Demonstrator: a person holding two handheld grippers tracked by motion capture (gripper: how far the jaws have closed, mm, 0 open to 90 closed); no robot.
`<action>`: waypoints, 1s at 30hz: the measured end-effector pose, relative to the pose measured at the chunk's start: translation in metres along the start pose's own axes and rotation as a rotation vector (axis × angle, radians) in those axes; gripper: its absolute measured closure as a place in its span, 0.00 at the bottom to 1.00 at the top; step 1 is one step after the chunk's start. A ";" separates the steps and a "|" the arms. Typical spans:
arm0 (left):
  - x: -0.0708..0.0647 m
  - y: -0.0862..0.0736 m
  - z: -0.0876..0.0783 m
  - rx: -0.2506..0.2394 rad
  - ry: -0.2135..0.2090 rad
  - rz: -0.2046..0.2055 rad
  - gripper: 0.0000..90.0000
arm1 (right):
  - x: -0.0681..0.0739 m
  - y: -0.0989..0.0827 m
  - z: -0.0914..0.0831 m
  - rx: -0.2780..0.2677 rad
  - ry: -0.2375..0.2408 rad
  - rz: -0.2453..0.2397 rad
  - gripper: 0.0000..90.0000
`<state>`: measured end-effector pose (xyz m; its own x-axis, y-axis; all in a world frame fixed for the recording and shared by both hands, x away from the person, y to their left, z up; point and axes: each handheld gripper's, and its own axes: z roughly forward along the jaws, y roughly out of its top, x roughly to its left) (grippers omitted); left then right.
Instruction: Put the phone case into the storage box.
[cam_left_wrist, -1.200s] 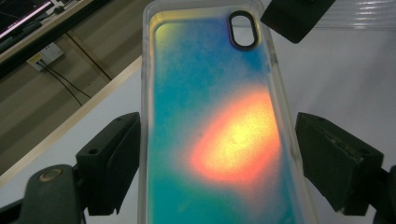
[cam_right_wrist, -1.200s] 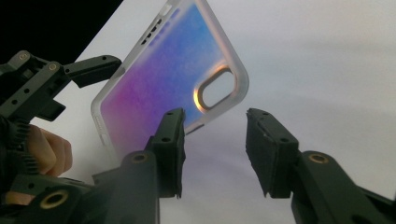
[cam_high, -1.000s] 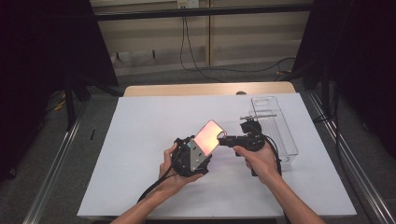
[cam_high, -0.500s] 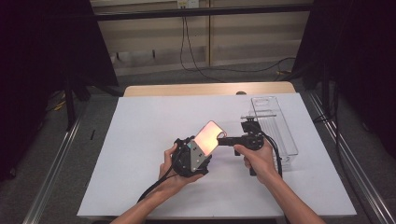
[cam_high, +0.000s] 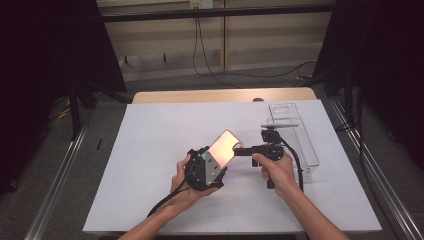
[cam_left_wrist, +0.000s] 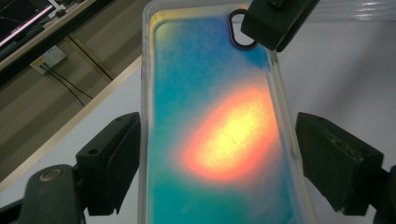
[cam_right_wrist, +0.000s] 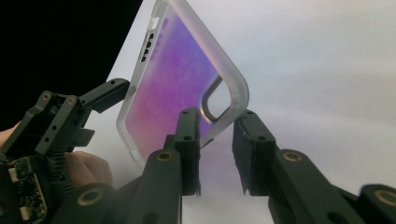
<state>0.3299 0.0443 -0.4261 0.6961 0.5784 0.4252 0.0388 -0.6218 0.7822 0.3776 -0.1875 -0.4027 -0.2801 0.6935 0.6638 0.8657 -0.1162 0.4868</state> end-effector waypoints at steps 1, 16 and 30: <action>0.000 0.000 0.000 0.002 0.000 -0.001 0.19 | 0.000 0.000 0.000 0.003 0.008 0.004 0.82; 0.005 -0.003 0.003 0.002 0.020 -0.023 0.19 | 0.010 -0.004 -0.006 -0.039 0.047 0.047 0.93; 0.014 -0.004 0.007 0.008 -0.046 -0.095 0.18 | 0.020 -0.006 -0.008 -0.077 0.032 0.008 0.93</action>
<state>0.3444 0.0515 -0.4263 0.7215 0.6098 0.3279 0.1115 -0.5697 0.8143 0.3633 -0.1787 -0.3879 -0.2877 0.6693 0.6851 0.8341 -0.1765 0.5227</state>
